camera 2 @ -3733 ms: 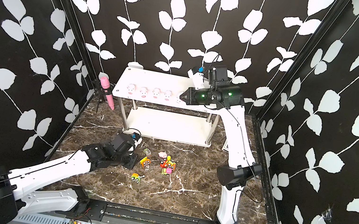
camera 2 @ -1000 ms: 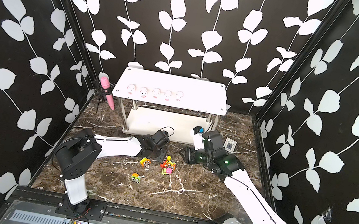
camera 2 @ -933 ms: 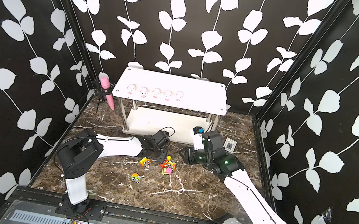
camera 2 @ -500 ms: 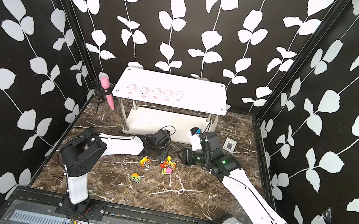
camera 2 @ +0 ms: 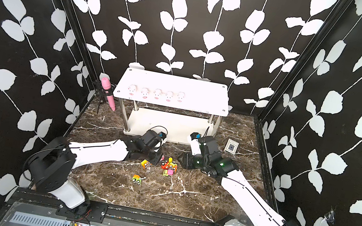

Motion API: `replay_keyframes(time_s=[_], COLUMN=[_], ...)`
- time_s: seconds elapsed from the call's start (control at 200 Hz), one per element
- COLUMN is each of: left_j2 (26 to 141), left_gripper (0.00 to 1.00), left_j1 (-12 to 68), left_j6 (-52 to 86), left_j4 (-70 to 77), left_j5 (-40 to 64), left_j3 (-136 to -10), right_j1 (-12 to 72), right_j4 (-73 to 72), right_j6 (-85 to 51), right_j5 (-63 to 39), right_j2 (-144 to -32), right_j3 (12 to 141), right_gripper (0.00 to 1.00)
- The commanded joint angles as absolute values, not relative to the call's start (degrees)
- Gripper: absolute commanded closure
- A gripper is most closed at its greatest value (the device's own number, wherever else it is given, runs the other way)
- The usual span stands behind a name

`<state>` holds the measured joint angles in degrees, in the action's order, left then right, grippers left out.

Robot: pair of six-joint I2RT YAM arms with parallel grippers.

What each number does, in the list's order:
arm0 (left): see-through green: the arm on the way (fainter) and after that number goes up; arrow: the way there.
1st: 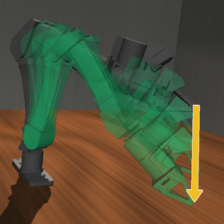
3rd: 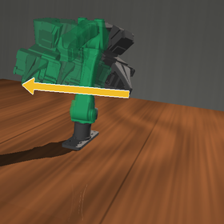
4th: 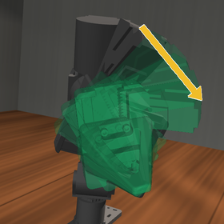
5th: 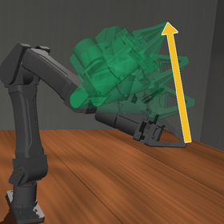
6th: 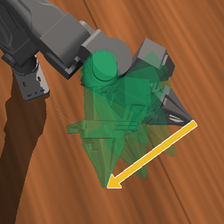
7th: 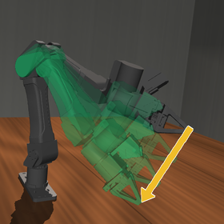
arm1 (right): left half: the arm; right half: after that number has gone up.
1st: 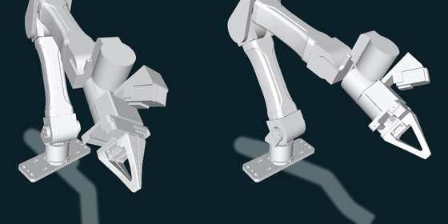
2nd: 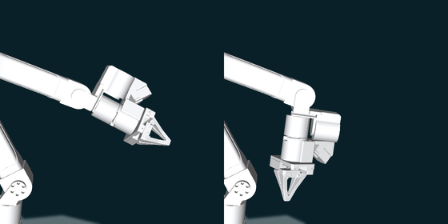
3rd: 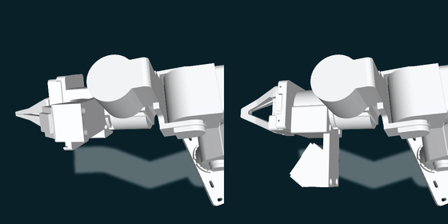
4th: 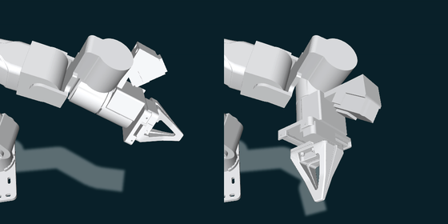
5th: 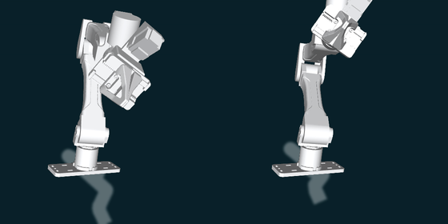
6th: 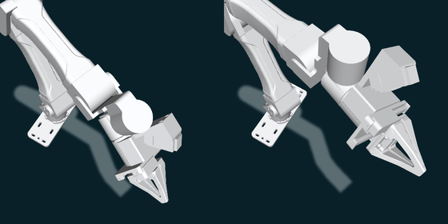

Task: Organize plastic toys on shelves
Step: Pick up the plastic toy at the center of the board, then place the plastic toy at the center of the board, then adjust the plastic toy at the center of the board.

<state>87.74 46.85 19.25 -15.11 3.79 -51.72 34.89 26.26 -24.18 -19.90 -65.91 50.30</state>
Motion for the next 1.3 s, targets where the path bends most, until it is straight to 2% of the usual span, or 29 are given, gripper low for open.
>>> replay_keyframes(time_s=[0.0, 0.21, 0.46, 0.59, 0.995, 1.145, 1.295], left_j2=[84.47, 84.22, 88.18, 88.36, 78.69, 74.82, 73.29], left_gripper=[0.91, 0.90, 0.87, 0.79, 0.39, 0.43, 0.65], left_j1=[47.61, 49.81, 53.83, 54.14, 54.14, 54.14, 54.14], left_j6=[17.57, 17.66, 17.97, 18.19, 19.58, 21.08, 23.10], left_j4=[-16.27, -12.55, -8.70, -9.05, -11.29, -10.82, -9.90], left_j5=[8.52, 10.85, 9.28, 7.26, 3.25, 4.44, 7.13], left_j3=[-46.78, -42.47, -41.87, -42.12, -38.06, -35.51, -33.24], right_j1=[35.58, 37.02, 42.47, 45.69, 49.38, 50.08, 51.04], right_j4=[22.26, 16.75, 7.35, 4.14, 1.25, 0.64, 0.52], right_j6=[-25.65, -27.71, -31.13, -32.42, -34.06, -34.50, -34.29], right_j5=[-19.20, -18.33, -17.64, -16.86, -16.07, -16.26, -16.44], right_j2=[-66.43, -69.07, -75.41, -78.73, -82.58, -84.20, -86.18], right_j3=[47.66, 43.57, 39.73, 39.73, 40.27, 40.99, 42.75], right_gripper=[0.50, 0.50, 0.53, 0.57, 0.66, 0.76, 0.86])
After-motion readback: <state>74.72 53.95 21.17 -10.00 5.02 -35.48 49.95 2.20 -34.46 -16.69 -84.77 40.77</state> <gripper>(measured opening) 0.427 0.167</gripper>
